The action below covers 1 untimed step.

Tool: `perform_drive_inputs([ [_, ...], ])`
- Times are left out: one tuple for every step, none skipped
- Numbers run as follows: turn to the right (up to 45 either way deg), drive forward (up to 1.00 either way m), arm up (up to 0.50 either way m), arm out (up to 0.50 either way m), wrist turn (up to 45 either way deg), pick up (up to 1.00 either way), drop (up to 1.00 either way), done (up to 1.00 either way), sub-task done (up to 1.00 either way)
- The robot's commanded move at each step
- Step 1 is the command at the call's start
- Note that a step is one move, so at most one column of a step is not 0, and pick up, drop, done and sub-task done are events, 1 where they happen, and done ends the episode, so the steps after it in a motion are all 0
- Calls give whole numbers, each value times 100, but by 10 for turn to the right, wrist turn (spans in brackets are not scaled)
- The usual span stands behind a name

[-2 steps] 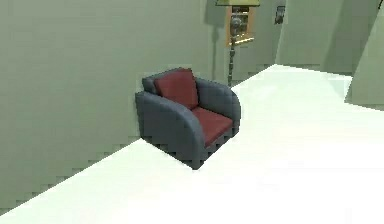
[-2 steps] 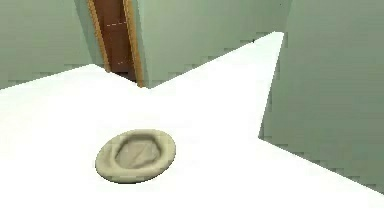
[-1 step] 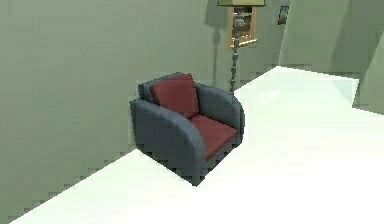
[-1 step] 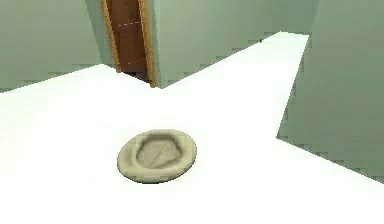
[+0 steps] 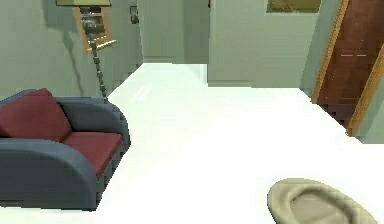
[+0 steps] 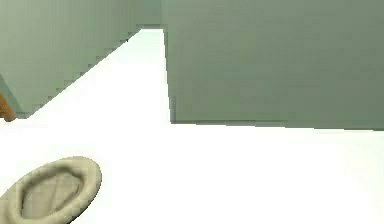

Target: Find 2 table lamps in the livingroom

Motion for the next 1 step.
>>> perform_drive_inputs([
  [0,65,0,0,0,0,0,0,0],
])
